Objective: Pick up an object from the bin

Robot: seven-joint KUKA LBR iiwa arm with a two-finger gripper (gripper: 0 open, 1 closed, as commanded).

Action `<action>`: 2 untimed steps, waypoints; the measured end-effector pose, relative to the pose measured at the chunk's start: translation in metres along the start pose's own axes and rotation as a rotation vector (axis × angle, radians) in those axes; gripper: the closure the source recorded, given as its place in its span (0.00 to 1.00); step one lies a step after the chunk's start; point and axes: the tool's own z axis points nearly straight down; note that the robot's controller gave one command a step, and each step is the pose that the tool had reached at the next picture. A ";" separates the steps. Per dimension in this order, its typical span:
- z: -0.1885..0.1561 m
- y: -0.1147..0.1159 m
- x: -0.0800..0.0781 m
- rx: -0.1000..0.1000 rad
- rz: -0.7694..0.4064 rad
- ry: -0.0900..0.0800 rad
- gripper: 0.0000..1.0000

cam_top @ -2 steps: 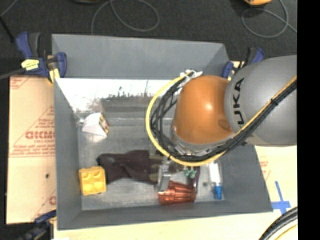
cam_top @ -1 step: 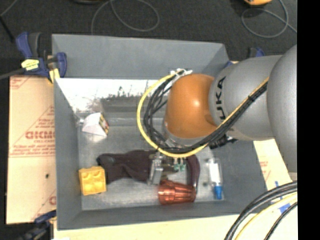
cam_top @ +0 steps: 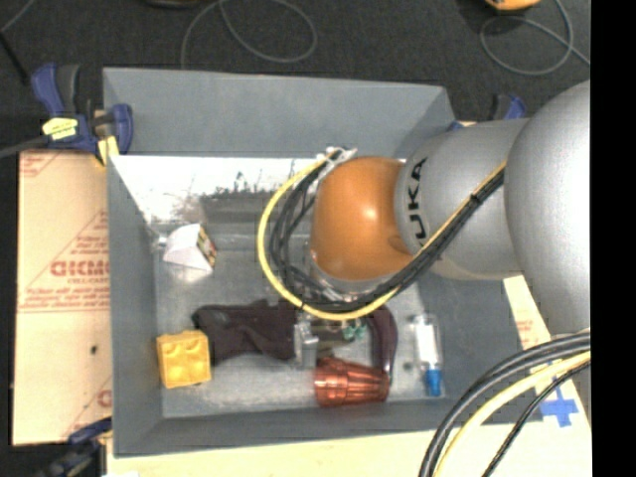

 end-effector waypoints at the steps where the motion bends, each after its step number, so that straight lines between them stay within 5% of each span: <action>1: 0.033 0.006 -0.007 0.000 0.346 0.004 1.00; 2: 0.033 0.006 -0.007 -0.001 0.347 0.005 1.00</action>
Offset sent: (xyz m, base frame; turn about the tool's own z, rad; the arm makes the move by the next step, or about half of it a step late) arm 0.0000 0.0000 0.0000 0.0000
